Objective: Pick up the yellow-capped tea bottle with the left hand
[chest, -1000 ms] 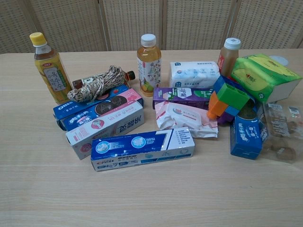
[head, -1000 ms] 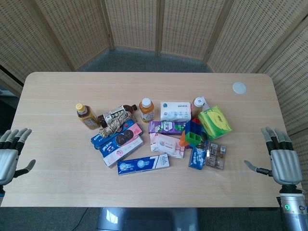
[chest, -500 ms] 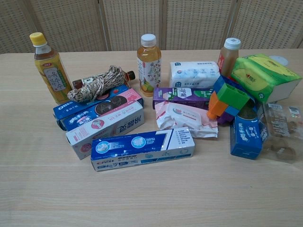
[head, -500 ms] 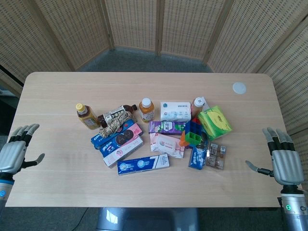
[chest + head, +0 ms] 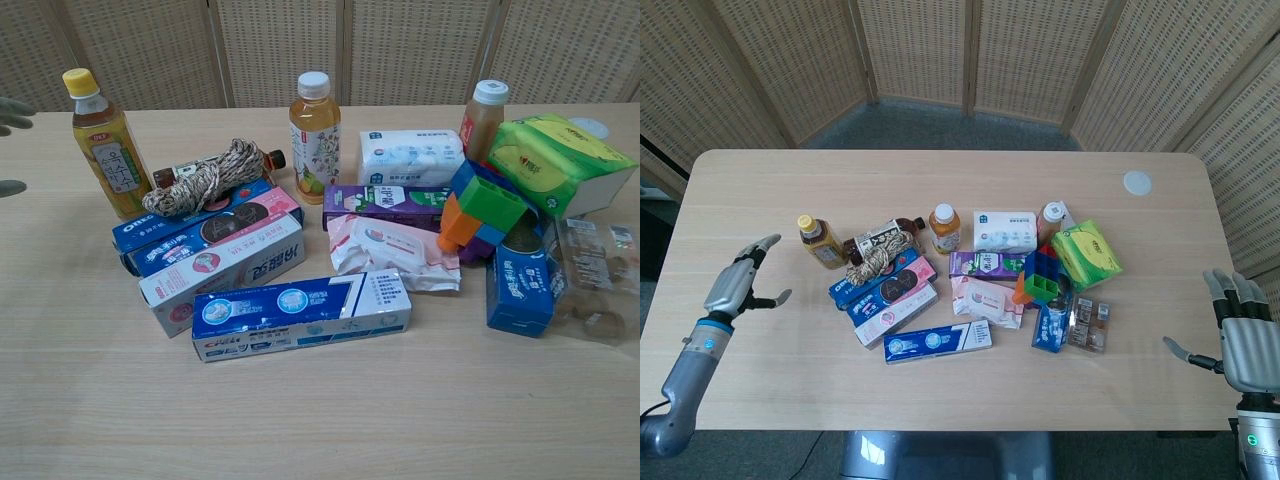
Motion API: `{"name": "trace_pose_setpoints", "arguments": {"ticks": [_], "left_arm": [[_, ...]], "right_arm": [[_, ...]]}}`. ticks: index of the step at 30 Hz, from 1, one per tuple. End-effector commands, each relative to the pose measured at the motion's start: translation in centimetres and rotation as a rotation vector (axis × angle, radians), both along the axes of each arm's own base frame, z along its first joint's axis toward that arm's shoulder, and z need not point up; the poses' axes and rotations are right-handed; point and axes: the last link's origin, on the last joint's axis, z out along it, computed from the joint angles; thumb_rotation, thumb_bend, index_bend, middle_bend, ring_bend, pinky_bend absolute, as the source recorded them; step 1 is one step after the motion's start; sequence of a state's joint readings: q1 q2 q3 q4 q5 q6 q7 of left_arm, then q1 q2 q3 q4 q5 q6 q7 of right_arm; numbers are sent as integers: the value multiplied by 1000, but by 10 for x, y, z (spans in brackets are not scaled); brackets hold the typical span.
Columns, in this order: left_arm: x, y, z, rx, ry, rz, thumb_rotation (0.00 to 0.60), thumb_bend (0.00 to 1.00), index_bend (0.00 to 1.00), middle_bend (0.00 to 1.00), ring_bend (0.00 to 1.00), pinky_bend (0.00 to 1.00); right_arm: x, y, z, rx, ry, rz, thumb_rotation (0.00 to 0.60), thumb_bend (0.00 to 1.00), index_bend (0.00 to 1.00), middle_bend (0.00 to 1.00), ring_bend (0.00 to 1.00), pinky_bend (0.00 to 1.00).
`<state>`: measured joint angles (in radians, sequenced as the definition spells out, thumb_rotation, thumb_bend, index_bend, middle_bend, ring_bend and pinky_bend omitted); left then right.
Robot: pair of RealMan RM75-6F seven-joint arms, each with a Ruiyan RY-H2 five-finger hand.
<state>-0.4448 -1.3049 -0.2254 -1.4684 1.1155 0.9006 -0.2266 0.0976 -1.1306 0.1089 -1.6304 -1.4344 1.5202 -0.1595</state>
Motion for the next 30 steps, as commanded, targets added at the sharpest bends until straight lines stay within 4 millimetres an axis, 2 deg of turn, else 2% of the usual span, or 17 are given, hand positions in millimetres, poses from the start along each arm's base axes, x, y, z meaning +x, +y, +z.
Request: {"name": "trace_pose_setpoints", "arguments": {"ticks": [1, 10, 23, 26, 28, 30], "left_arm": [[9, 17, -13, -6, -81, 25, 600, 330, 0, 0, 0, 0], [13, 42, -33, -9, -237, 103, 600, 326, 0, 0, 0, 0], [21, 80, -64, 5, -441, 181, 600, 326, 12, 0, 0, 0], [23, 84, -69, 47, -475, 183, 600, 326, 151, 87, 123, 8], [22, 85, -72, 76, -474, 176, 600, 335, 358, 317, 378, 160], [20, 84, -73, 95, -472, 174, 600, 361, 506, 513, 552, 336]], "right_arm": [[-1, 1, 2, -7, 2, -8, 311, 29, 0, 0, 0, 0], [-7, 5, 7, -22, 7, -43, 310, 31, 0, 0, 0, 0], [-5, 8, 11, -33, 19, -73, 310, 32, 0, 0, 0, 0], [-5, 8, 12, -33, 22, -79, 311, 30, 0, 0, 0, 0], [-5, 8, 12, -35, 22, -81, 313, 31, 0, 0, 0, 0], [-5, 8, 13, -34, 20, -83, 312, 32, 0, 0, 0, 0]]}}
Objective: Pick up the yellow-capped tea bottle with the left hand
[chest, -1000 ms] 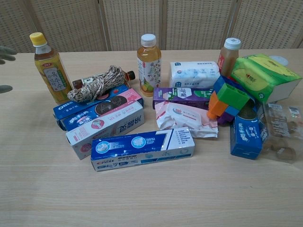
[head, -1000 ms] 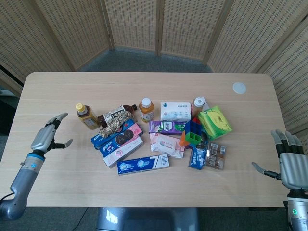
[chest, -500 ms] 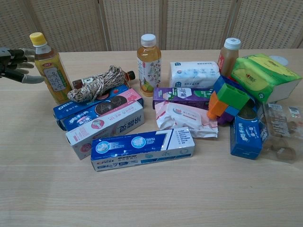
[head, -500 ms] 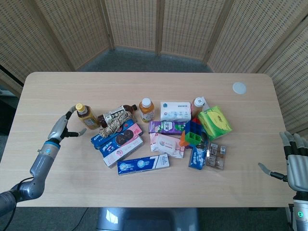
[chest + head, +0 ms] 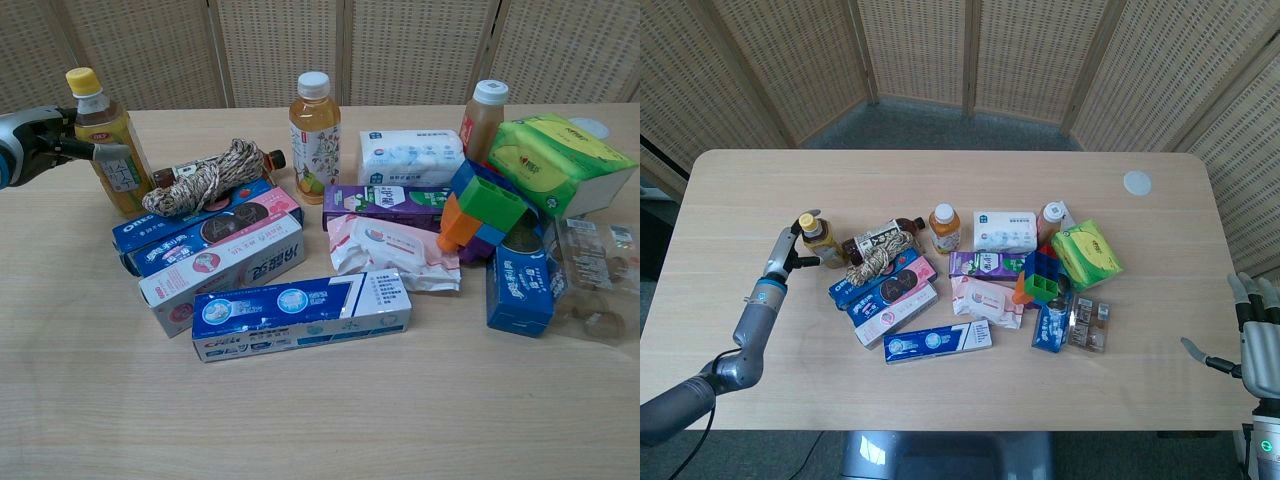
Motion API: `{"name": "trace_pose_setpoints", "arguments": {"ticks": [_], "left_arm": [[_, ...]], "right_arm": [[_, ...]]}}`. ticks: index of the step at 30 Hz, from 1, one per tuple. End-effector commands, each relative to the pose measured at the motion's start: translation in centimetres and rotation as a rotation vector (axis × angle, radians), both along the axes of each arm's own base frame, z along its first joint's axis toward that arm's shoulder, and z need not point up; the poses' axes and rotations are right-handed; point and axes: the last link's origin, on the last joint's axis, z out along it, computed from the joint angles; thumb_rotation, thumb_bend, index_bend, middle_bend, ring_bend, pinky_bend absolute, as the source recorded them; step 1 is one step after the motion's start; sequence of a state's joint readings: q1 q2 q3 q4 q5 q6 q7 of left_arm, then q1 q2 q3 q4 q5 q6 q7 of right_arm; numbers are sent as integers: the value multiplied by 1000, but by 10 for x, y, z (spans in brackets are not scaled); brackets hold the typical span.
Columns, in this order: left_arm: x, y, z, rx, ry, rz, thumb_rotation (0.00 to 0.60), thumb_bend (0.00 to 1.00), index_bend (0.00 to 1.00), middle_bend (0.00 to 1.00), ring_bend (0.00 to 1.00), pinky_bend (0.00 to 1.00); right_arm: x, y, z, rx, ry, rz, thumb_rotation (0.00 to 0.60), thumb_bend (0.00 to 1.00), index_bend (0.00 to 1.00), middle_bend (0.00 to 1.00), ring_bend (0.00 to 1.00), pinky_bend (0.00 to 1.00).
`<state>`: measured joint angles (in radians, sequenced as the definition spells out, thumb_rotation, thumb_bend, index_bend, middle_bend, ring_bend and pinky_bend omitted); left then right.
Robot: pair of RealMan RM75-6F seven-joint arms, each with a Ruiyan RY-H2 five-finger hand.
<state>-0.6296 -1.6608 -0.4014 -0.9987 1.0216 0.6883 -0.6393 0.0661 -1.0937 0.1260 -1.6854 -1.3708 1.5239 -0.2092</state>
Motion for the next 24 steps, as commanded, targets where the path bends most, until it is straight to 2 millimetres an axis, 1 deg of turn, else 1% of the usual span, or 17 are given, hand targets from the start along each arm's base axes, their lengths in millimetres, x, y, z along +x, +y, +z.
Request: {"name": "trace_pose_setpoints", "arguments": {"ticks": [1, 3, 5, 8, 11, 15, 18, 22, 24], "left_arm": [[0, 1, -3, 34, -6, -1, 600, 380, 571, 603, 614, 407], [-2, 0, -1, 47, -20, 13, 600, 405, 637, 724, 700, 502], [-4, -1, 2, 67, -44, 32, 600, 423, 663, 808, 778, 587], [-5, -3, 12, 99, -86, 52, 600, 426, 676, 859, 828, 641], [-6, -6, 26, 111, -76, 39, 600, 424, 677, 882, 848, 666], [-2, -15, 50, 126, -72, 13, 600, 424, 672, 884, 851, 675], [5, -23, 72, 145, -71, -9, 600, 426, 670, 884, 851, 677], [20, -33, 107, 198, -75, -47, 600, 425, 667, 883, 851, 676], [26, -37, 121, 218, -76, -65, 600, 424, 666, 883, 853, 676]], "right_arm": [[-1, 0, 0, 2, -3, -2, 314, 32, 0, 0, 0, 0], [-1, -1, -1, 6, -4, -3, 312, 31, 0, 0, 0, 0], [-1, -3, -2, 9, -7, 0, 312, 30, 0, 0, 0, 0], [-2, -4, -4, 17, -10, 4, 311, 30, 0, 0, 0, 0], [-2, -6, -6, 21, -14, 9, 311, 30, 0, 0, 0, 0], [0, -10, -9, 33, -18, 19, 312, 30, 0, 0, 0, 0], [1, -12, -11, 42, -24, 28, 312, 30, 0, 0, 0, 0], [2, -13, -15, 50, -34, 38, 314, 31, 0, 0, 0, 0], [2, -14, -17, 55, -39, 40, 314, 30, 0, 0, 0, 0]]}}
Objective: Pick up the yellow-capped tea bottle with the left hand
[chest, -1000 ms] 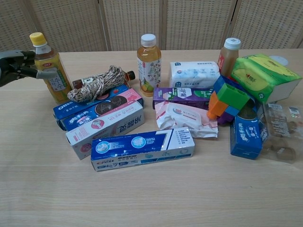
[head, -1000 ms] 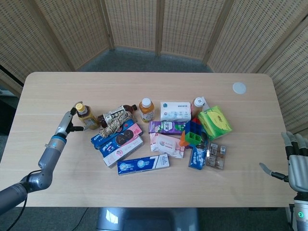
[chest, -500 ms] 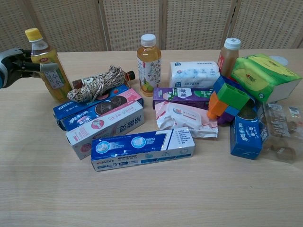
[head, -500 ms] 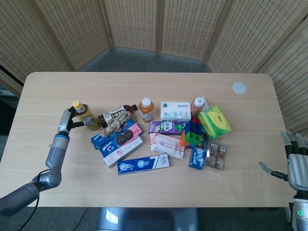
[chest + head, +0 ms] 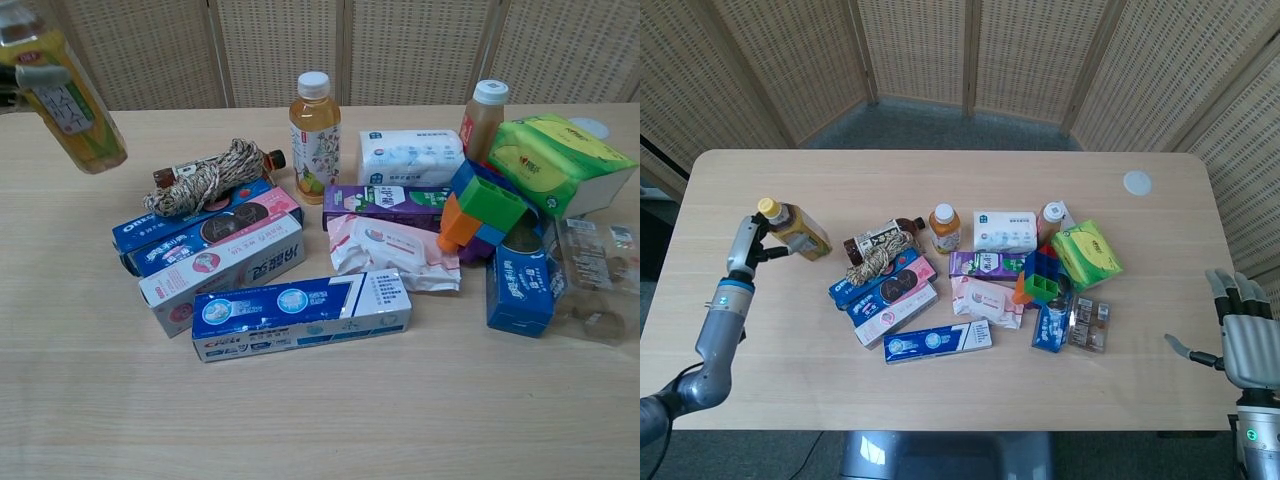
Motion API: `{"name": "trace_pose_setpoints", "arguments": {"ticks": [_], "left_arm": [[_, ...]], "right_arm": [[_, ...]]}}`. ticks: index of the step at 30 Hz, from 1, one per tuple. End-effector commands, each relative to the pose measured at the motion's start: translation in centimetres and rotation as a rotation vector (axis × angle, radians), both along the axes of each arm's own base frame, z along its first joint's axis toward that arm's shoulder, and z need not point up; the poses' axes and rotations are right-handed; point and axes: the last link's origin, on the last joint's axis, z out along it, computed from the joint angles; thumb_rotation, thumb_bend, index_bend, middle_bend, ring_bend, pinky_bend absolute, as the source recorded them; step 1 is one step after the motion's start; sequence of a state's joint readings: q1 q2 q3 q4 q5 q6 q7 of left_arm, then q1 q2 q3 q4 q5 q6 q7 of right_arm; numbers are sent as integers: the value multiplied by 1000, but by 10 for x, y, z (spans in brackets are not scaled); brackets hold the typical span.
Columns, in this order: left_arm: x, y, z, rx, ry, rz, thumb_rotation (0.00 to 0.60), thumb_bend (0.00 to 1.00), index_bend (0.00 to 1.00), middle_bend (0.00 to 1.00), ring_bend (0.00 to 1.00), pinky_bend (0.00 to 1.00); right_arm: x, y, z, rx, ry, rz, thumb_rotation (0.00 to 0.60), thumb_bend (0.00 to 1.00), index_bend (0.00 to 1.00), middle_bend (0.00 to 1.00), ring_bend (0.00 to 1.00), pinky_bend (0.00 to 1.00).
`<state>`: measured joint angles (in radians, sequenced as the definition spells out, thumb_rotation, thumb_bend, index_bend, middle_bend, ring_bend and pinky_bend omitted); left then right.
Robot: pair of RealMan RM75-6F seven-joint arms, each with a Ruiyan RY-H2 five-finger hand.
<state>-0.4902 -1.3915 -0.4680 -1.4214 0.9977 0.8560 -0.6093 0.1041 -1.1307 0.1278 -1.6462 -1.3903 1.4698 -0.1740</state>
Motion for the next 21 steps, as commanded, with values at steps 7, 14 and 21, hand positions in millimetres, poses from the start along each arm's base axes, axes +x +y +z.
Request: {"name": "trace_pose_setpoints", "arguments": {"ticks": [7, 14, 21], "left_arm": [[26, -23, 73, 111, 13, -58, 600, 422, 665, 880, 850, 676], [28, -24, 72, 101, -10, -49, 600, 419, 663, 878, 850, 675], [31, -22, 68, 99, -18, -57, 600, 419, 661, 878, 850, 675]], "right_arm": [[-2, -1, -9, 10, -24, 2, 316, 30, 0, 0, 0, 0], [-2, 1, -7, 6, -25, 2, 311, 31, 0, 0, 0, 0], [-3, 4, -2, -5, -22, -2, 313, 30, 0, 0, 0, 0]]}}
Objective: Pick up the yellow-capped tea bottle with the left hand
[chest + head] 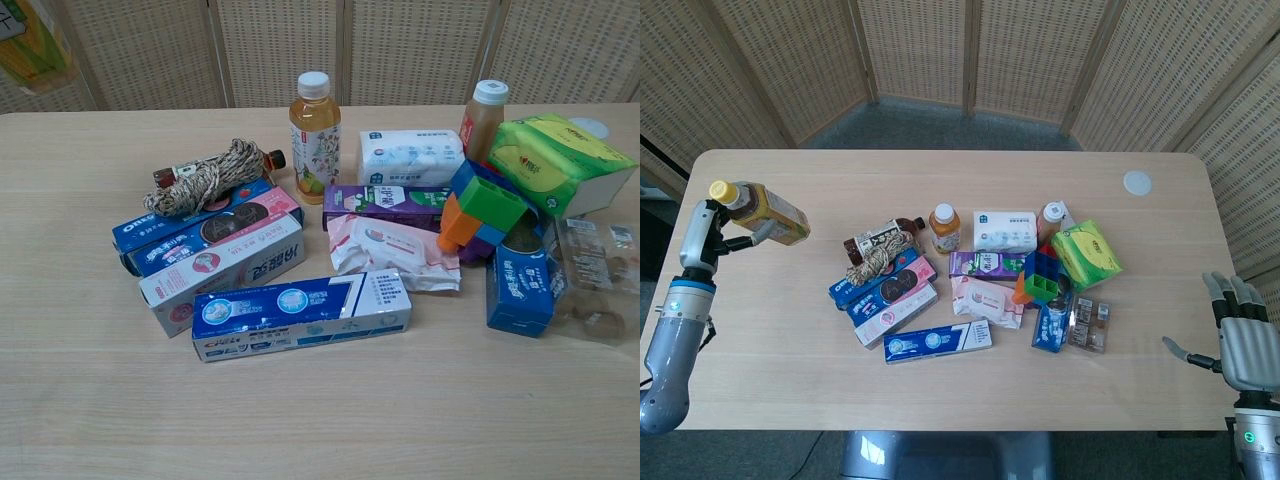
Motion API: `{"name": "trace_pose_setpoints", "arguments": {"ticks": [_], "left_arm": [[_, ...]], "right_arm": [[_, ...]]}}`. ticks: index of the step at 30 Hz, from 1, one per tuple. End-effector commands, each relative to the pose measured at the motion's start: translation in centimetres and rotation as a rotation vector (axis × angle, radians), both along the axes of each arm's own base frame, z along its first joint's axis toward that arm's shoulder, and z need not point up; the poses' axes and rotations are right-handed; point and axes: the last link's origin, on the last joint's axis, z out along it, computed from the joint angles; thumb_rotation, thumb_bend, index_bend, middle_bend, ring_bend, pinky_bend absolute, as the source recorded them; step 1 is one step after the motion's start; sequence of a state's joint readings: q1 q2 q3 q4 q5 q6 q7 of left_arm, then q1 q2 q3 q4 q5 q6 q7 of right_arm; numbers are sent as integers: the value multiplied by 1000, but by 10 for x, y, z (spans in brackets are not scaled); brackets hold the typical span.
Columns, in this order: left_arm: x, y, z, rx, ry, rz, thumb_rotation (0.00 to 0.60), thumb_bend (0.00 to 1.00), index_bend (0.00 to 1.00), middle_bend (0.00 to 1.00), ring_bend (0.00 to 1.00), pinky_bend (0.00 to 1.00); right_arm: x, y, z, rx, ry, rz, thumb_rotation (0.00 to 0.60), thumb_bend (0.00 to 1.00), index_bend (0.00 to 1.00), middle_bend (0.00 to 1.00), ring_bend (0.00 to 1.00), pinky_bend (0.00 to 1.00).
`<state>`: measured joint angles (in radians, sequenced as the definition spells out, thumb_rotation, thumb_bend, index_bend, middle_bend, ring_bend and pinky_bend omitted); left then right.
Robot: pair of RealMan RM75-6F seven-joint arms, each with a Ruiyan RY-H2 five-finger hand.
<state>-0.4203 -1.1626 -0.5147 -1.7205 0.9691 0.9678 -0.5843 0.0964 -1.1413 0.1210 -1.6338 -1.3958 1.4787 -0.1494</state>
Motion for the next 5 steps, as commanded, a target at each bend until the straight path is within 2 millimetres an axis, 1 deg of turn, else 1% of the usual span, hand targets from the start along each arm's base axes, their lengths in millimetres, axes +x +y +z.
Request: {"name": "trace_pose_setpoints", "arguments": {"ticks": [1, 5], "left_arm": [[1, 1, 0, 1, 0, -3, 600, 419, 661, 878, 851, 675], [4, 2, 0, 2, 1, -9, 600, 419, 661, 878, 850, 674]], "right_arm": [[0, 1, 1, -5, -2, -2, 314, 30, 0, 0, 0, 0], [-1, 2, 2, -8, -4, -4, 312, 31, 0, 0, 0, 0]]}}
